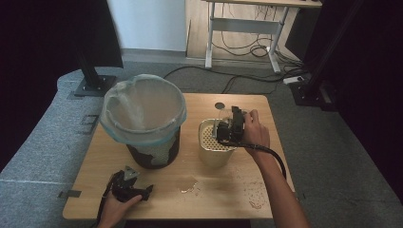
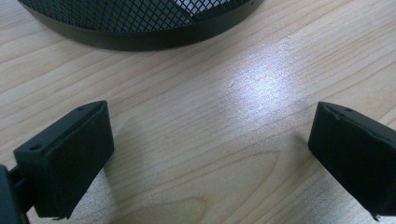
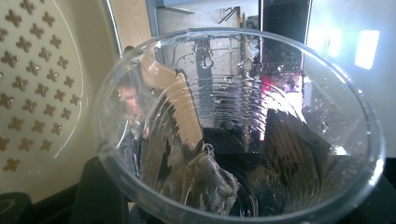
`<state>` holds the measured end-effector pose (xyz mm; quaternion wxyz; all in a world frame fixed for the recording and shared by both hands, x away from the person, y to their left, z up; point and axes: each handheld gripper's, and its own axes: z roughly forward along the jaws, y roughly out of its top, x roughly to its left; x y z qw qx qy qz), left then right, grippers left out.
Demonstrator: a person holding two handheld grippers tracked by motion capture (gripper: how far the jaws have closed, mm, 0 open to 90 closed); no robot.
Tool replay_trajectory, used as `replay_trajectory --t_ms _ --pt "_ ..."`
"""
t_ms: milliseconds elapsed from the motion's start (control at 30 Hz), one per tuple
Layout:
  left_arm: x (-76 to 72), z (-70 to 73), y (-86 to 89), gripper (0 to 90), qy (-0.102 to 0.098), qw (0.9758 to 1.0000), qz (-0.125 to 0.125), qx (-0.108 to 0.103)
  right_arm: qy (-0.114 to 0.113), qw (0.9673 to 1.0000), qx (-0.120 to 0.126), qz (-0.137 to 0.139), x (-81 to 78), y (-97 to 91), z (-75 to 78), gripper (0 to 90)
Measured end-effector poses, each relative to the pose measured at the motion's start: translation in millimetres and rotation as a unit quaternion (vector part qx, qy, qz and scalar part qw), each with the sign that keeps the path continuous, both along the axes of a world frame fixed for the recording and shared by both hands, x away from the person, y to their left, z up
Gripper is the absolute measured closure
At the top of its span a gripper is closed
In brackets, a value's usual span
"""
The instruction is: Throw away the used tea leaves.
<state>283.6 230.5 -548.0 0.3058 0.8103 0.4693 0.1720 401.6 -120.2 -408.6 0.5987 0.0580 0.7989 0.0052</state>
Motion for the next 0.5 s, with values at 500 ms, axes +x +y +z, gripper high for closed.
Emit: replay_trajectory --t_ms 500 --pt "0.0 0.0 -0.1 0.0 0.0 1.0 -0.001 0.0 -0.041 0.9854 -0.163 0.028 0.7 10.6 -9.0 38.9"
